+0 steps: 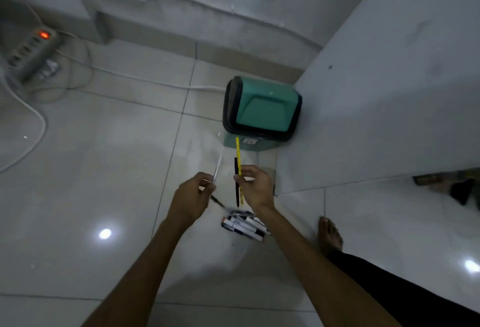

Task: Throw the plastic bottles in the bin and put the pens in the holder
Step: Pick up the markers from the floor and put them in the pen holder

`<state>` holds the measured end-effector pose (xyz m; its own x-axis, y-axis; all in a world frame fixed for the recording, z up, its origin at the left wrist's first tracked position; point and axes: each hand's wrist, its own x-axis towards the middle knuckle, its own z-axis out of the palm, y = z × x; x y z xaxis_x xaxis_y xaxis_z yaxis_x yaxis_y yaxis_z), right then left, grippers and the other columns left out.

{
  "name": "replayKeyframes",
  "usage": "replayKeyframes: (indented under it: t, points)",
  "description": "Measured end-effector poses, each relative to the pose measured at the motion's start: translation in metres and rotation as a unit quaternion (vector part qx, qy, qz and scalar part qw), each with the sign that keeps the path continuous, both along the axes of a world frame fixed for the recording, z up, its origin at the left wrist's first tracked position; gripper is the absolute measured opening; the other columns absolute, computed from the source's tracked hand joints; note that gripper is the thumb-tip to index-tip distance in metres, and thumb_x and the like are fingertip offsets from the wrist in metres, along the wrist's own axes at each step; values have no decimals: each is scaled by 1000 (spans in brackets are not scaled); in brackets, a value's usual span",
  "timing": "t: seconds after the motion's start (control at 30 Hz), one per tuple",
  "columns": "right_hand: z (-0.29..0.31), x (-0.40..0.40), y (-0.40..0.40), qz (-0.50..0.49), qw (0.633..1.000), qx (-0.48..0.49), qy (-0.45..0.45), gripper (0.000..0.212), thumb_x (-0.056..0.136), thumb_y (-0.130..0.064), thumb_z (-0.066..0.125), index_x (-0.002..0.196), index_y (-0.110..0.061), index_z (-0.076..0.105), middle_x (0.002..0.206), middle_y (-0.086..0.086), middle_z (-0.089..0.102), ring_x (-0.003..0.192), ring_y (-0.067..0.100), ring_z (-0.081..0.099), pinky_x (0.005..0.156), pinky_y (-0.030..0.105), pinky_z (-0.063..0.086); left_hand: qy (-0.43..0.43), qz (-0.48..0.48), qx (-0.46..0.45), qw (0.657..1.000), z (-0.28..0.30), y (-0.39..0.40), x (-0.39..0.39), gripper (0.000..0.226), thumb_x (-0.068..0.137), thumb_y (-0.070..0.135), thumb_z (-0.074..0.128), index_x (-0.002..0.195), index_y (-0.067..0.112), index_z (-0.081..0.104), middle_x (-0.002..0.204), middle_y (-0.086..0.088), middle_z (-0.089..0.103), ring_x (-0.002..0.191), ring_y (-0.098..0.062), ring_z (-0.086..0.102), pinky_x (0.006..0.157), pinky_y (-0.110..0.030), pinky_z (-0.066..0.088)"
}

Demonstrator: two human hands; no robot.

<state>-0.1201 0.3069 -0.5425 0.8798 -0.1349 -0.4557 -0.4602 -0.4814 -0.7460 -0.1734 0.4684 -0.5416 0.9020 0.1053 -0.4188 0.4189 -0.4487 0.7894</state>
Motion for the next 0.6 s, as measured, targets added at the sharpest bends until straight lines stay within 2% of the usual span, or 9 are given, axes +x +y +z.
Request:
replayKeyframes:
  t: [0.1,0.2,0.27,0.37,0.47,0.53,0.6]
  points:
    - [65,-7,7,-19,998,51,-19,20,83,-11,74,102,-11,69,92,0,67,90,25,69,83,45,59,-24,32,-45,998,59,-3,-6,14,92,23,63,105,17,66,94,-1,71,73,-18,70,72,-32,57]
    - [128,-21,10,-43,991,121,-20,30,86,-11,72,114,-2,65,105,13,66,94,26,67,83,45,59,-54,48,-71,995,114,-8,-12,14,91,21,66,104,19,68,94,0,72,69,-13,69,65,-20,50]
    - [171,-32,12,-47,984,171,-26,33,87,-9,70,118,2,63,110,19,65,96,28,66,81,41,60,-75,41,-80,993,153,-12,-17,15,90,22,67,104,18,68,94,-1,73,72,-15,70,67,-22,51]
    - [230,-49,12,-34,973,222,-54,31,88,-6,68,117,2,60,105,16,67,95,27,66,73,29,59,-119,36,-80,989,208,-19,-27,18,90,24,67,106,15,69,96,-3,72,82,-18,69,71,-25,54]
    - [290,-61,9,-22,969,232,-81,33,89,-6,67,120,1,59,108,18,67,98,30,66,76,30,58,-169,36,-63,983,263,-23,-38,18,90,24,67,105,15,70,96,-1,72,77,-15,69,65,-19,52]
    - [329,-65,6,-19,967,237,-93,33,89,-4,66,120,6,59,108,22,67,93,31,66,72,30,58,-203,31,-53,977,298,-25,-43,14,89,22,68,102,17,71,94,-1,73,74,-17,70,68,-26,55]
    - [369,-68,1,-13,960,255,-116,31,90,-1,65,118,11,59,98,22,67,79,26,66,65,27,57,-228,27,-51,972,333,-29,-44,11,87,22,69,97,17,72,91,-1,73,74,-20,70,71,-36,57]
